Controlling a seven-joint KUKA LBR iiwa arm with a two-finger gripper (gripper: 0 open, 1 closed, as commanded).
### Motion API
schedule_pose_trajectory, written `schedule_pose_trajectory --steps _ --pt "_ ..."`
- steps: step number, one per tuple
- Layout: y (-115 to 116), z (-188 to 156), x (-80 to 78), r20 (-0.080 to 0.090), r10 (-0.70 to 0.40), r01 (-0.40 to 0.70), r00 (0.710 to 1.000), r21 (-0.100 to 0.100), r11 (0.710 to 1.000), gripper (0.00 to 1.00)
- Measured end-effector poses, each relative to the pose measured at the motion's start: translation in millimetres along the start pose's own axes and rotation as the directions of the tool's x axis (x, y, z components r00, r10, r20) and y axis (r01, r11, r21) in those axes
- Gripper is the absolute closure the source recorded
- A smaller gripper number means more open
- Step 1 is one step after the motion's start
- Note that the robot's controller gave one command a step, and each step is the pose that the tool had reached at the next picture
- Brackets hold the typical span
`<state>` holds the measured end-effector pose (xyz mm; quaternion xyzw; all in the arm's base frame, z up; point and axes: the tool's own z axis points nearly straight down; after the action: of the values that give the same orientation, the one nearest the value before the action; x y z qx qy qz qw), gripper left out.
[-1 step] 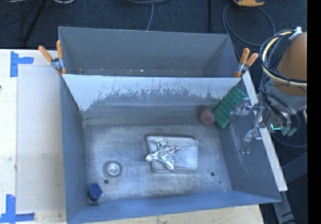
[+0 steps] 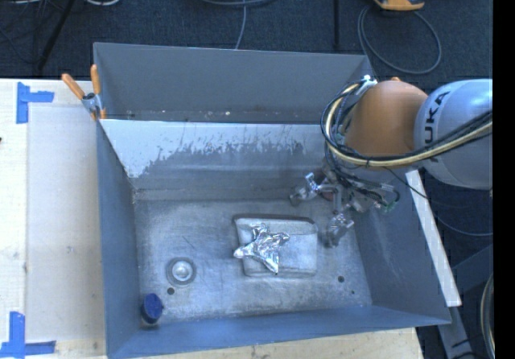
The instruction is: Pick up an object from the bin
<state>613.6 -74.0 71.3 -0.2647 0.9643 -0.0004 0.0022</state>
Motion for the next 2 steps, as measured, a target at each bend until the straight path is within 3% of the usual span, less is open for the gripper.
schedule_pose_trajectory --steps 1,2 --pt "69 -30 -23.7 -0.004 0.013 -0.013 1.000 -0.002 1.000 0.00" --pt "47 -30 -18.8 -0.003 0.246 -0.246 0.969 -0.001 0.969 0.00"
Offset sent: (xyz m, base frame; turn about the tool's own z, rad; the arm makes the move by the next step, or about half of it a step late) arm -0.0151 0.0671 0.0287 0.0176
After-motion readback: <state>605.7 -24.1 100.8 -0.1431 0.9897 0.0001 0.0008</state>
